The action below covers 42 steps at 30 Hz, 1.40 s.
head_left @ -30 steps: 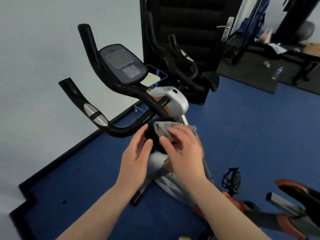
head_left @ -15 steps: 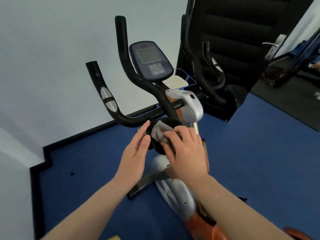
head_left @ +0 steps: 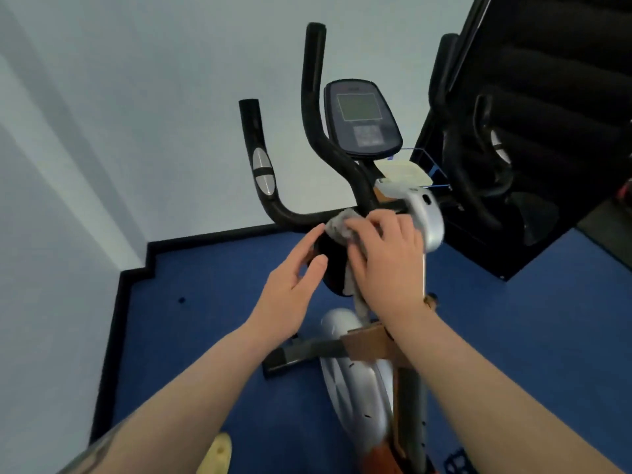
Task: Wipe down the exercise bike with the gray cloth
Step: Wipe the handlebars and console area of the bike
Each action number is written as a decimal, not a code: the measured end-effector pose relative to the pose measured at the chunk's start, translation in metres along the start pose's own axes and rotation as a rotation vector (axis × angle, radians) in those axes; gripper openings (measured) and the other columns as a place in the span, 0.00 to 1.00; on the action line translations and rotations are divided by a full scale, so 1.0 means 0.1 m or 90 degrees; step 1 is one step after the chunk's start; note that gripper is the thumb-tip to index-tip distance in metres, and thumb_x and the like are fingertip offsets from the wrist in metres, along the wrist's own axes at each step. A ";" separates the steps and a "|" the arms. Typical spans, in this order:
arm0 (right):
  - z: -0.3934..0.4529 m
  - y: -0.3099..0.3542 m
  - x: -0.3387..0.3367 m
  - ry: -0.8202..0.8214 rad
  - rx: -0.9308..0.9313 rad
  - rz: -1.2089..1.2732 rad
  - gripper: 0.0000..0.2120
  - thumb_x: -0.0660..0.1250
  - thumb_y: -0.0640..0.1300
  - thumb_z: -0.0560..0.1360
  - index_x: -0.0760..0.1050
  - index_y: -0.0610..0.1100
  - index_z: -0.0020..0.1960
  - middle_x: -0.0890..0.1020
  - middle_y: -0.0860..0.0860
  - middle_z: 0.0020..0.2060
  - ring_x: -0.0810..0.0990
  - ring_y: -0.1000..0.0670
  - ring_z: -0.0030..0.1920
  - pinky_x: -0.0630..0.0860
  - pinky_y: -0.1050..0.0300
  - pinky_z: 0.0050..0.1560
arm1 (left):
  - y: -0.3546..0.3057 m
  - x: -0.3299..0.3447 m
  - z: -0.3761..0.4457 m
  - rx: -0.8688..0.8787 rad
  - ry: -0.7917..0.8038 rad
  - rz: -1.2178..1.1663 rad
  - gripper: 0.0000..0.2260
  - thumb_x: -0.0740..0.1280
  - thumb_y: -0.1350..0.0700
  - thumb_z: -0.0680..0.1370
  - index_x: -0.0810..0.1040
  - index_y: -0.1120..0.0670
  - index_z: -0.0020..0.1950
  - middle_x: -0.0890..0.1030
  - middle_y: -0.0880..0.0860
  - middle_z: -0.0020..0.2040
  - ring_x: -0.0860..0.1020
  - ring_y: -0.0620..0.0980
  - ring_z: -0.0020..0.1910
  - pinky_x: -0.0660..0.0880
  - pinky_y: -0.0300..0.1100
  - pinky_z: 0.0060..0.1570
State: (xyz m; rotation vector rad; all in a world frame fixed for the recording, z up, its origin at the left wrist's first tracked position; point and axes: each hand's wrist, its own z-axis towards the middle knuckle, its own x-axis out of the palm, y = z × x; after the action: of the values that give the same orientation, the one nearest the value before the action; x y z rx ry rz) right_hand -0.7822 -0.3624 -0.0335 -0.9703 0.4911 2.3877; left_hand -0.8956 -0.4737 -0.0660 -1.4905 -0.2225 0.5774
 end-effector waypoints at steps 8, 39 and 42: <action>0.05 -0.12 -0.13 0.116 0.055 0.129 0.12 0.68 0.40 0.76 0.79 0.41 0.60 0.75 0.42 0.52 0.73 0.42 0.52 0.72 0.44 0.53 | -0.04 0.01 0.00 -0.006 -0.039 -0.031 0.17 0.62 0.54 0.83 0.72 0.47 0.72 0.80 0.41 0.62 0.76 0.35 0.61 0.72 0.34 0.63; 0.01 -0.22 -0.08 0.256 0.317 0.212 0.21 0.55 0.58 0.81 0.61 0.48 0.34 0.70 0.49 0.33 0.71 0.47 0.36 0.61 0.54 0.34 | -0.03 0.01 0.00 0.020 -0.026 -0.020 0.14 0.60 0.52 0.83 0.72 0.40 0.68 0.79 0.37 0.62 0.75 0.36 0.63 0.73 0.43 0.64; 0.15 -0.19 -0.05 0.276 0.349 0.217 0.22 0.55 0.57 0.81 0.62 0.46 0.33 0.70 0.49 0.30 0.69 0.49 0.32 0.58 0.55 0.28 | -0.03 0.00 0.02 0.023 -0.019 -0.008 0.16 0.60 0.52 0.83 0.72 0.45 0.71 0.79 0.40 0.63 0.76 0.37 0.62 0.73 0.42 0.64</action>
State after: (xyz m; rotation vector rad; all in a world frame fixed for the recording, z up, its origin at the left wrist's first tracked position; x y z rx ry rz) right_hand -0.7758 -0.3409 -0.0219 -1.2039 1.4838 2.1067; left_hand -0.8959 -0.4719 -0.0624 -1.4454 -0.2435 0.5914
